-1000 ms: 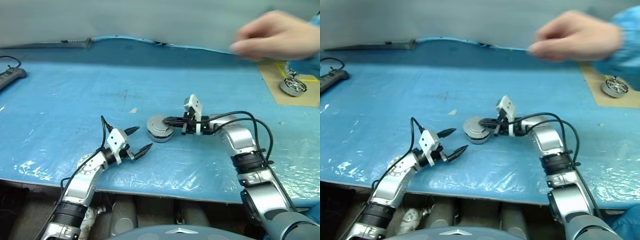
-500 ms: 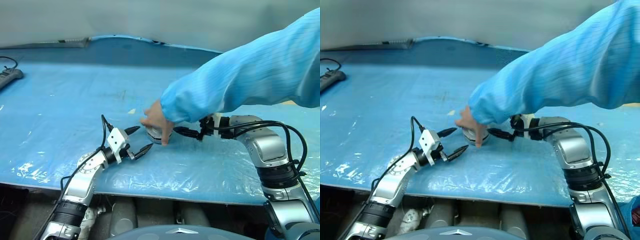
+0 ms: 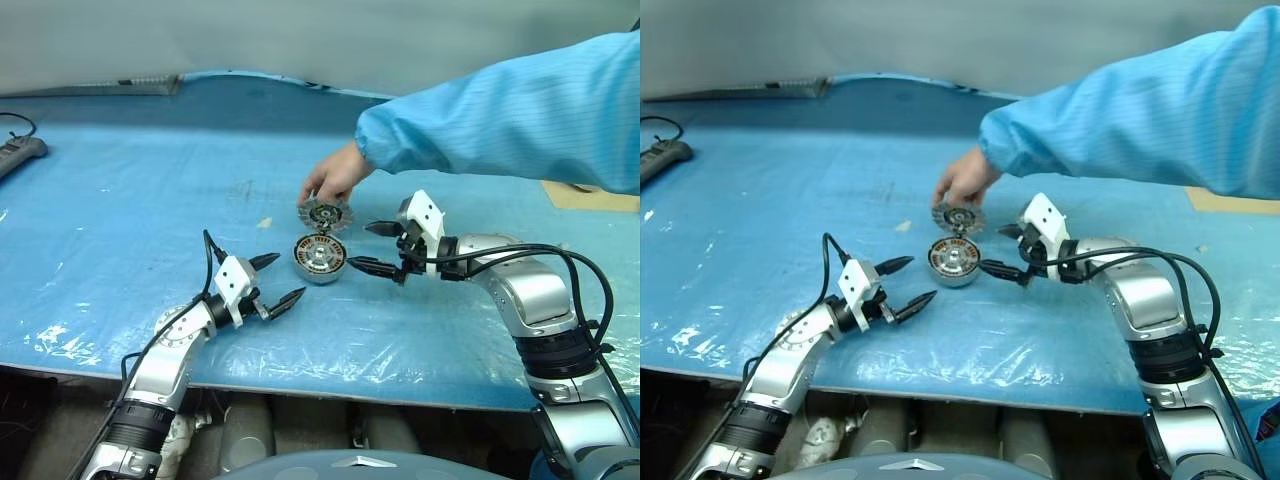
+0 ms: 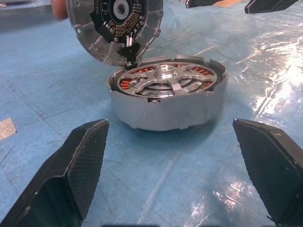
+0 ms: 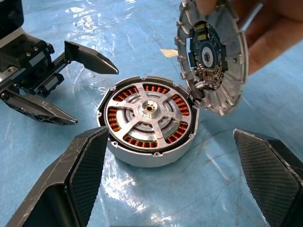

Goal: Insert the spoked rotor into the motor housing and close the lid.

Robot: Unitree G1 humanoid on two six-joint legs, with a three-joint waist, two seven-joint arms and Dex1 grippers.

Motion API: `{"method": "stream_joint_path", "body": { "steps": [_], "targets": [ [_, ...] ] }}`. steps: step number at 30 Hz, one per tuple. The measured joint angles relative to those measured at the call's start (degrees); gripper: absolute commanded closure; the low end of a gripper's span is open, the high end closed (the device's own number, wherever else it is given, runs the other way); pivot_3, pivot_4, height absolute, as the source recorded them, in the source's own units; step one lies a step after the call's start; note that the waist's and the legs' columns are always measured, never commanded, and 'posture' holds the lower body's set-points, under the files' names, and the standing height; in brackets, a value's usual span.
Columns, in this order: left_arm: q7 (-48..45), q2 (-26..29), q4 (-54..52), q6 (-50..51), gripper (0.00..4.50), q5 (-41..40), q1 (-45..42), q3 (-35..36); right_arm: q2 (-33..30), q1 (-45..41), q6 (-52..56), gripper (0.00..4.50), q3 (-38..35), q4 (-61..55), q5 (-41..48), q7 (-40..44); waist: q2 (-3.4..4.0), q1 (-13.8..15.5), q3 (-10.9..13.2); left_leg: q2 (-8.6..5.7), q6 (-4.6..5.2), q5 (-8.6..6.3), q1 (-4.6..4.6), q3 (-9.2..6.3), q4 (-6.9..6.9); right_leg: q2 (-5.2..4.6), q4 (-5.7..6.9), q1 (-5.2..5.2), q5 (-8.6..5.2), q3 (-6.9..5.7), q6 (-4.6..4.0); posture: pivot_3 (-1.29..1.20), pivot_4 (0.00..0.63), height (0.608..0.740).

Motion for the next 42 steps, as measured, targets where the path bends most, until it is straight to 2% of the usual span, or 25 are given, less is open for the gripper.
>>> {"method": "stream_joint_path", "body": {
  "steps": [12,15,26,42],
  "targets": [
    [-0.38,0.01,1.42,-0.57,0.0,0.01,-0.9,0.01,0.0,0.6,-0.89,0.02,0.05,0.16,0.52,-0.76,0.0,0.02,0.0,0.0,0.0,0.0,0.0,-0.01,0.06,0.0,0.02,0.04,0.01,-0.01,0.0,0.0,0.15,0.74],
    [-0.67,0.01,1.84,-0.89,0.0,0.02,-1.02,0.01,0.0,0.76,-1.07,0.61,0.16,0.25,0.53,-0.78,0.0,0.02,0.0,0.0,0.0,0.0,0.01,-0.02,0.08,0.0,0.04,0.04,0.01,-0.01,0.0,0.0,0.15,0.74],
    [-0.78,0.02,2.67,-2.03,0.0,0.03,-1.37,0.04,-1.86,0.79,-2.11,4.46,1.18,2.63,0.5,-0.32,0.0,0.06,0.0,0.0,0.01,0.0,0.01,-0.03,0.16,0.0,0.07,0.09,0.01,-0.02,0.01,0.0,0.15,0.74],
    [-0.97,0.06,2.61,-2.04,0.0,0.03,-0.12,0.05,-2.88,1.02,-3.43,4.46,1.27,3.51,-0.17,-0.47,0.0,0.08,0.0,0.01,0.02,0.0,0.01,-0.04,0.22,-0.01,0.09,0.12,0.01,-0.02,0.0,0.0,0.15,0.74]
  ]
}}
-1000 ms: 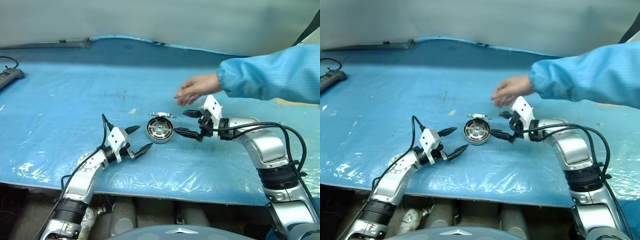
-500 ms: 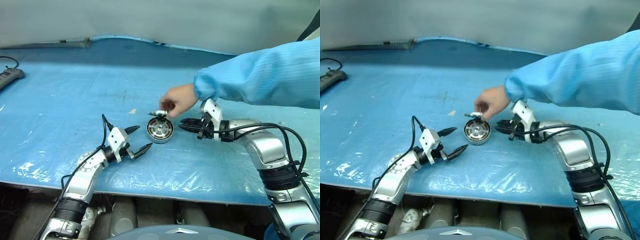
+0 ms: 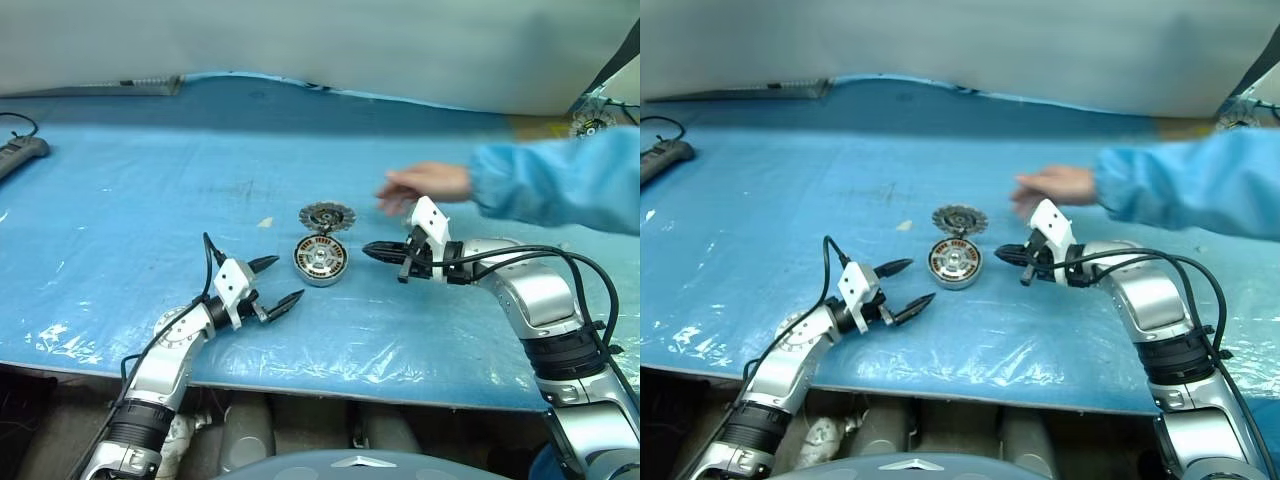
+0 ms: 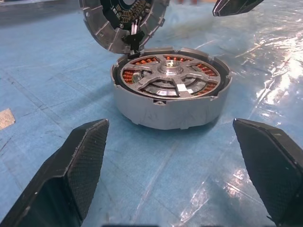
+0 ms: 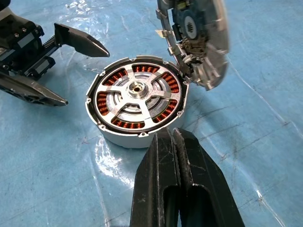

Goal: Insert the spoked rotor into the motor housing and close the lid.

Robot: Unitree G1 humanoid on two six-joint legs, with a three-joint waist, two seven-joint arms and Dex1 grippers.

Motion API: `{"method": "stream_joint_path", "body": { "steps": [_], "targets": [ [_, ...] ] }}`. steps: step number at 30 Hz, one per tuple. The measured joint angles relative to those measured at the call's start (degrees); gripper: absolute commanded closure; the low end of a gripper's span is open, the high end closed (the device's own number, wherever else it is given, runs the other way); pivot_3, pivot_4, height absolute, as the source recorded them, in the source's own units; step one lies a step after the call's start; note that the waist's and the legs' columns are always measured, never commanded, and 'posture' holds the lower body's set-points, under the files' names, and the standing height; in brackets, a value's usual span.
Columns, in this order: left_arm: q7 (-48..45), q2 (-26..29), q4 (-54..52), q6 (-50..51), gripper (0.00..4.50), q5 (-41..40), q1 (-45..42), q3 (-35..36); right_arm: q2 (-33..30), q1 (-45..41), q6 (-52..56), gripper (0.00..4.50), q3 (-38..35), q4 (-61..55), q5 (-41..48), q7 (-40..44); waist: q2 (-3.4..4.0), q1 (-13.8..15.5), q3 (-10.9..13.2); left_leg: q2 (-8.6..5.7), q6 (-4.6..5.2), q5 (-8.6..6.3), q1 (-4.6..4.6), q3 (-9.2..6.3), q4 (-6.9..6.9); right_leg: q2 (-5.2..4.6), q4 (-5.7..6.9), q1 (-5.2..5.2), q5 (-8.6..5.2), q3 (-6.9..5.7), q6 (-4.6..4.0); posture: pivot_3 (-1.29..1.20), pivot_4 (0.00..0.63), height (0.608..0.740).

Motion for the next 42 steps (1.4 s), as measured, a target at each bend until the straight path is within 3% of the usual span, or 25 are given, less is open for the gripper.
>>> {"method": "stream_joint_path", "body": {
  "steps": [7,14,20,25,32,42],
  "targets": [
    [0.01,0.08,-0.37,0.08,0.0,0.01,0.11,0.02,3.22,-5.49,-4.48,4.46,0.98,13.24,-4.95,-4.4,0.0,-0.29,0.0,0.02,0.0,0.0,0.02,0.0,0.16,0.02,0.11,0.01,-0.1,0.03,-0.19,0.0,0.15,0.74],
    [-0.02,0.03,-0.21,-0.12,0.0,0.02,-0.06,0.1,12.44,-19.24,-14.26,4.46,0.93,36.14,-7.48,-5.83,0.01,-0.33,0.0,0.04,0.01,0.0,-0.03,0.01,0.27,0.01,0.25,-0.05,-0.11,0.02,-0.22,0.0,0.15,0.74],
    [0.04,0.06,-0.25,-0.25,0.0,0.04,-0.03,0.16,18.62,-30.44,-20.03,4.46,-1.33,52.16,-6.38,-1.14,0.01,-0.13,0.0,0.07,0.02,0.0,-0.11,0.01,0.31,0.0,0.55,-0.17,-0.15,-0.04,-0.28,0.0,0.15,0.74],
    [0.74,0.14,-0.94,-0.19,0.0,0.04,0.7,0.24,20.72,-34.82,-19.39,4.46,-3.0,59.69,-4.62,6.0,0.0,-0.1,0.0,0.12,0.05,-0.02,-0.12,0.01,0.41,0.0,0.73,-0.21,-0.19,-0.07,-0.35,0.0,0.15,0.74],
    [1.65,0.24,-2.58,0.32,0.0,0.04,1.84,0.24,20.52,-34.52,-13.17,4.46,-3.37,58.41,-3.31,16.79,0.01,-0.11,0.01,0.2,0.12,-0.06,-0.11,0.01,0.47,0.01,0.83,-0.23,-0.2,-0.07,-0.37,0.0,0.15,0.74],
    [1.58,0.46,-3.33,1.67,0.0,0.04,1.83,0.14,19.42,-20.41,-6.38,4.46,1.64,40.38,-3.31,19.93,0.01,0.05,0.01,0.39,0.05,-0.03,-0.08,0.03,0.46,0.02,0.82,-0.24,-0.22,-0.05,-0.39,0.0,0.15,0.74]
  ]
}}
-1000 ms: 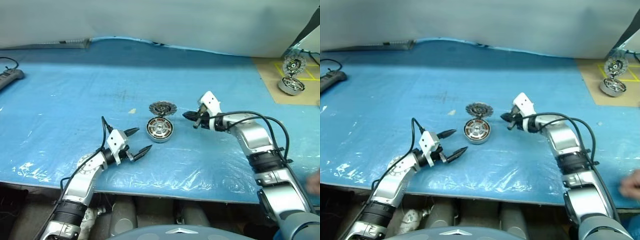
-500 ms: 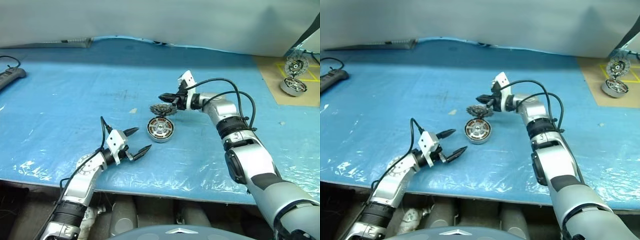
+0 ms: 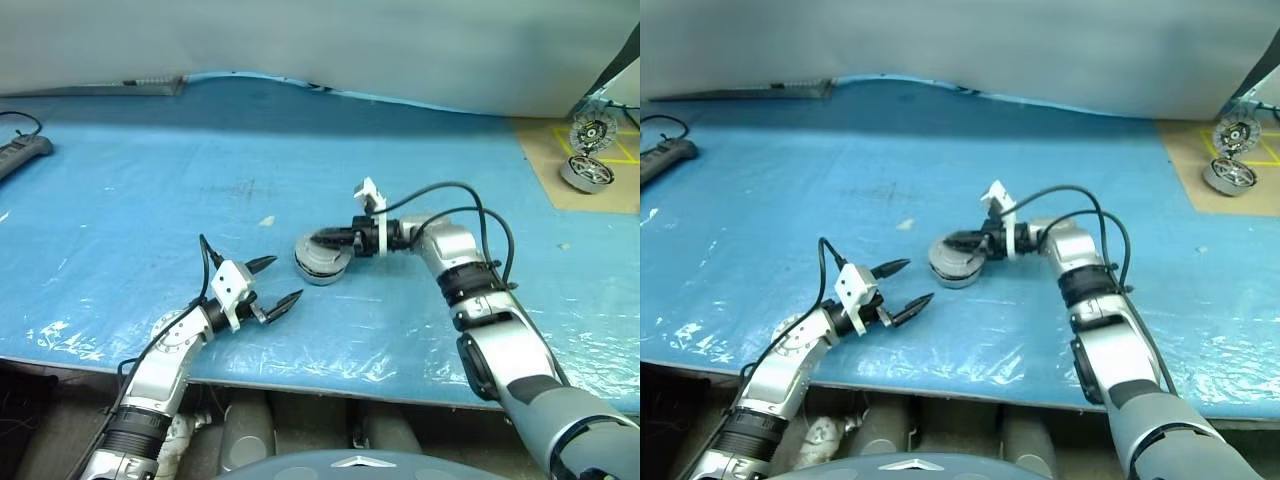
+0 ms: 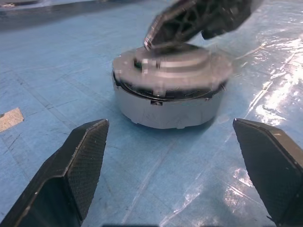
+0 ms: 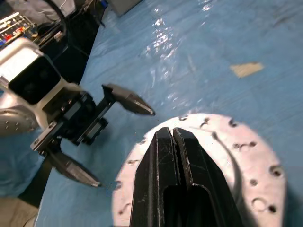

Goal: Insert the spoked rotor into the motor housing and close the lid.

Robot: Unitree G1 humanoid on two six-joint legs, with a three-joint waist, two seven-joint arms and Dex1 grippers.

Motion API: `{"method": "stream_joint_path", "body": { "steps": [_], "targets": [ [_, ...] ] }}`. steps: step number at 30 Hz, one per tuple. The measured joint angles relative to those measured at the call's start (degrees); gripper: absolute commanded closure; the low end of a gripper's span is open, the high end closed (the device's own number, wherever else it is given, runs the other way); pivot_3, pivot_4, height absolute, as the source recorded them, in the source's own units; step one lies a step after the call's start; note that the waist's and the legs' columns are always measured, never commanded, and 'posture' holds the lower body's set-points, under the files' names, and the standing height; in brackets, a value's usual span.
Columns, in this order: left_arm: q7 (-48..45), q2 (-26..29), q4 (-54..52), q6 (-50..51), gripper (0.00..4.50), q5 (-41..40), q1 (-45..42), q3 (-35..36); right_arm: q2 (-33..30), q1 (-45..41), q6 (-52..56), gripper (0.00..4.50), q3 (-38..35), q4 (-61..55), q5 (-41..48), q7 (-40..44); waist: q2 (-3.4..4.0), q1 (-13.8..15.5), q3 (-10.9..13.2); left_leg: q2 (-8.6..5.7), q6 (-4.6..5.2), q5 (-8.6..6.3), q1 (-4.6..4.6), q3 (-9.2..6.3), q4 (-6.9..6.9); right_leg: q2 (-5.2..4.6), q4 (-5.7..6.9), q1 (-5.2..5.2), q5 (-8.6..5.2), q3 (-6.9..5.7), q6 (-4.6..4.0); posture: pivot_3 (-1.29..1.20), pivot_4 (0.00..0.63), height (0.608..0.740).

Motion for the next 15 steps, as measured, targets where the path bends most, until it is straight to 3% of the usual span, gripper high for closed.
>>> {"method": "stream_joint_path", "body": {
  "steps": [9,14,15],
  "targets": [
    [-0.29,0.62,-0.57,0.67,0.0,-0.04,-0.23,0.03,0.0,6.27,0.35,4.46,0.24,-10.43,0.98,-4.9,0.0,-0.08,0.0,0.0,-0.03,0.01,0.01,0.02,-0.06,0.0,-0.11,0.01,-0.01,0.02,0.01,0.0,0.15,0.74],
    [-0.13,1.11,-1.58,1.01,0.0,-0.06,0.07,0.29,-1.74,11.23,7.58,4.46,-2.28,-29.21,4.76,-11.9,0.0,0.04,0.01,-0.05,-0.05,0.02,-0.01,0.01,-0.23,0.0,-0.26,-0.02,0.0,0.04,0.05,0.0,0.15,0.74],
    [-0.04,1.13,-1.7,1.02,0.0,-0.06,0.24,0.38,-2.16,11.73,8.92,4.29,-2.84,-32.86,5.05,-13.8,-0.01,0.06,0.01,-0.06,-0.06,0.02,0.01,0.01,-0.27,0.01,-0.3,0.0,0.0,0.04,0.06,0.0,0.15,0.74]
  ]
}}
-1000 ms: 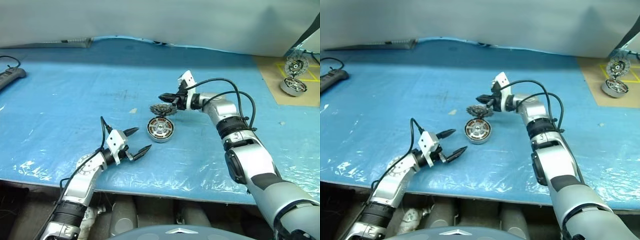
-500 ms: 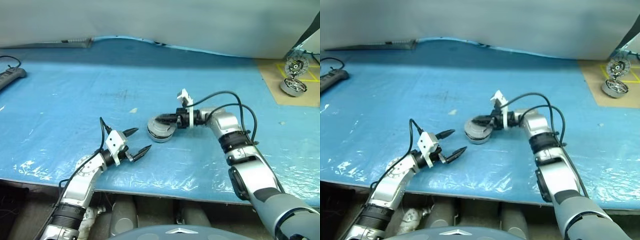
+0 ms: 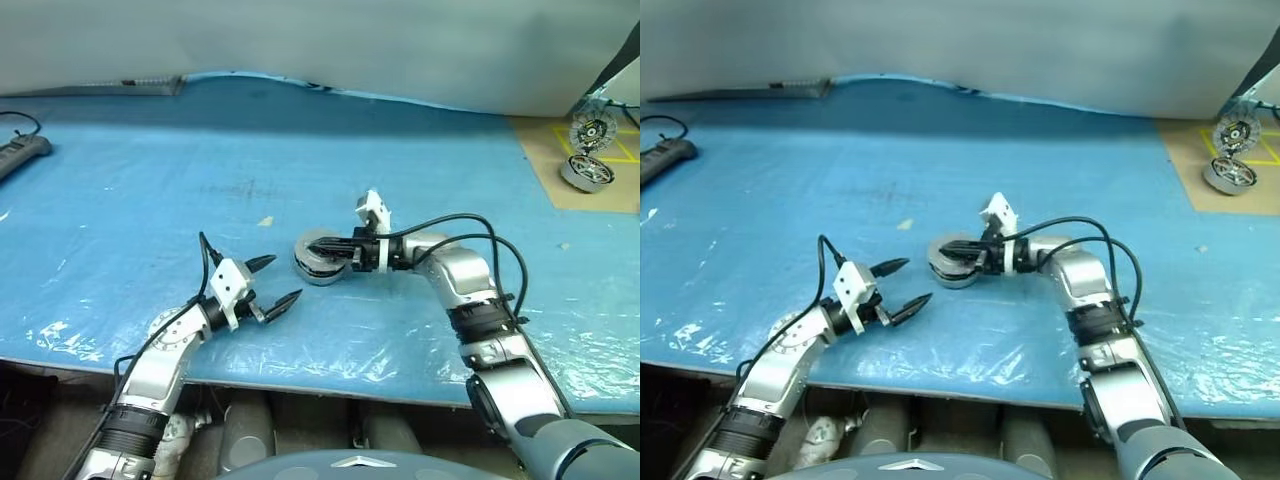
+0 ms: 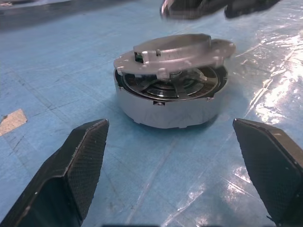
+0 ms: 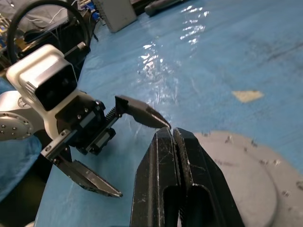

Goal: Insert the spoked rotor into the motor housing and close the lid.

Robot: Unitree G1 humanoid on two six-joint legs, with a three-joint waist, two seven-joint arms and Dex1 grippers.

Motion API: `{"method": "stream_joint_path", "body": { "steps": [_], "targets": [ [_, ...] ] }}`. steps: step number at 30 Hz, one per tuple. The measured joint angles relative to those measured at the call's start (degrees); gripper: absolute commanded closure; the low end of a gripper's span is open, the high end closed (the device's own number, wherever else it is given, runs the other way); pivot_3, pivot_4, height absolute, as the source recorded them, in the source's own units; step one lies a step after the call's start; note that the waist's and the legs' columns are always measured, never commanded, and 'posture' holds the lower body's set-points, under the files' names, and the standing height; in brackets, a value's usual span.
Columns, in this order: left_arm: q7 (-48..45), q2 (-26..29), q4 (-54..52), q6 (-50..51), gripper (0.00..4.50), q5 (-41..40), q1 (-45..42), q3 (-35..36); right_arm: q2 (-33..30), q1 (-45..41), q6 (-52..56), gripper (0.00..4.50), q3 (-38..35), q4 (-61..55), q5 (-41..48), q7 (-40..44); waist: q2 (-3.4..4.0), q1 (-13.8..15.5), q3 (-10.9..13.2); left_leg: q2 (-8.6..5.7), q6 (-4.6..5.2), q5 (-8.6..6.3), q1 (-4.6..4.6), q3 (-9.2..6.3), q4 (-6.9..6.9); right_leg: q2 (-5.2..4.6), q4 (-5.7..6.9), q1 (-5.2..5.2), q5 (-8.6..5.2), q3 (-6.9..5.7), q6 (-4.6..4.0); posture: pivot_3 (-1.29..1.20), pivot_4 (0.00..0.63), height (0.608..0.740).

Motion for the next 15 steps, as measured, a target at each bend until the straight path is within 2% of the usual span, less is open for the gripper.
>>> {"method": "stream_joint_path", "body": {
  "steps": [3,8,13,15],
  "targets": [
    [0.11,-0.08,-0.08,0.04,0.0,0.0,0.44,0.05,-0.5,1.34,3.45,3.67,-0.68,-8.16,-0.72,-7.3,0.0,-0.01,0.0,-0.09,-0.02,0.01,0.02,0.0,-0.09,0.02,-0.11,0.02,0.0,0.0,0.02,0.0,0.15,0.74],
    [0.19,-1.06,0.21,-0.1,0.0,0.03,0.26,-0.04,-1.82,5.29,6.38,1.94,2.07,-12.48,-3.59,-15.46,0.0,-0.09,0.0,-0.34,-0.04,0.01,0.0,-0.01,-0.38,-0.01,-0.61,0.07,0.19,0.03,0.34,0.0,0.15,0.74],
    [0.12,-1.9,2.32,-1.18,0.0,0.21,-1.2,-0.24,-1.03,5.42,6.34,0.18,4.15,-12.51,-4.29,-18.85,0.0,-0.23,0.0,-0.35,-0.05,0.01,0.01,-0.01,-0.49,-0.01,-0.64,0.06,0.22,0.03,0.38,0.0,0.15,0.74],
    [0.08,-1.98,2.57,-1.57,0.0,0.27,-1.19,-0.33,-1.02,5.39,6.19,0.03,4.64,-12.47,-4.34,-19.32,0.0,-0.22,0.0,-0.36,-0.06,0.01,0.0,-0.01,-0.5,-0.01,-0.64,0.06,0.22,0.02,0.39,0.0,0.15,0.74]
  ]
}}
